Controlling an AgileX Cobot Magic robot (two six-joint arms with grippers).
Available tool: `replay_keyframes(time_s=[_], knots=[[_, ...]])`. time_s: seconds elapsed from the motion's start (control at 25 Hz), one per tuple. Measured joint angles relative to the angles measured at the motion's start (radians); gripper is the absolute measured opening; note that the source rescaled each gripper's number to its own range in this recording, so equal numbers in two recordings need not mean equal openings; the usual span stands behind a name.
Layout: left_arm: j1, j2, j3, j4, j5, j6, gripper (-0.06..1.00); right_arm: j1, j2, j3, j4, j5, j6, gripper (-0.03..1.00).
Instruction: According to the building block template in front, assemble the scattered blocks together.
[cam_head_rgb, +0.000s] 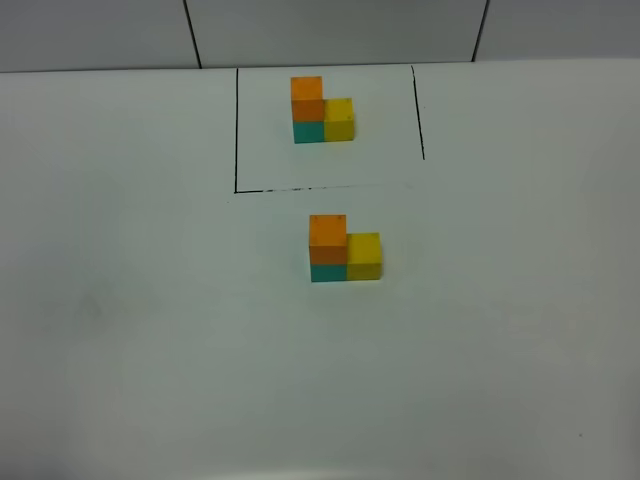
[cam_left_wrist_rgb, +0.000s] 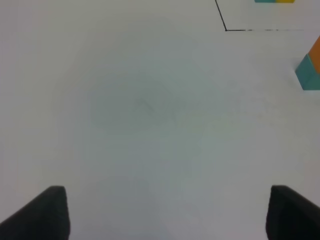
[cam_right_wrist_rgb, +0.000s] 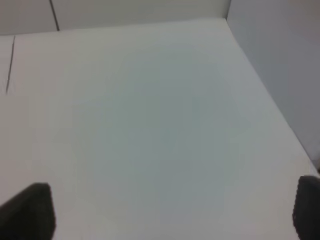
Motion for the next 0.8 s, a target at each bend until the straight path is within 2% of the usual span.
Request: replay_keyframes(time_s=[0.2,0.44,0.6,0.8], knots=[[0.0,0.0,0.0,0.0,0.0,0.0,0.82,0.015,-0.128,0.015,-0.005,0.076,0.024,0.94],[0.0,0.0,0.0,0.0,0.0,0.0,0.82,0.015,-0.182,0.021,-0.011,0.087,0.032,0.94],[0.0,0.0,0.0,0.0,0.0,0.0,0.82,0.022,-0.185,0.088,-0.003,0.116,0.05,0.94],[0.0,0.0,0.0,0.0,0.0,0.0,0.82,0.025,-0.185,0.128,0.01,0.107,0.051,0.94]])
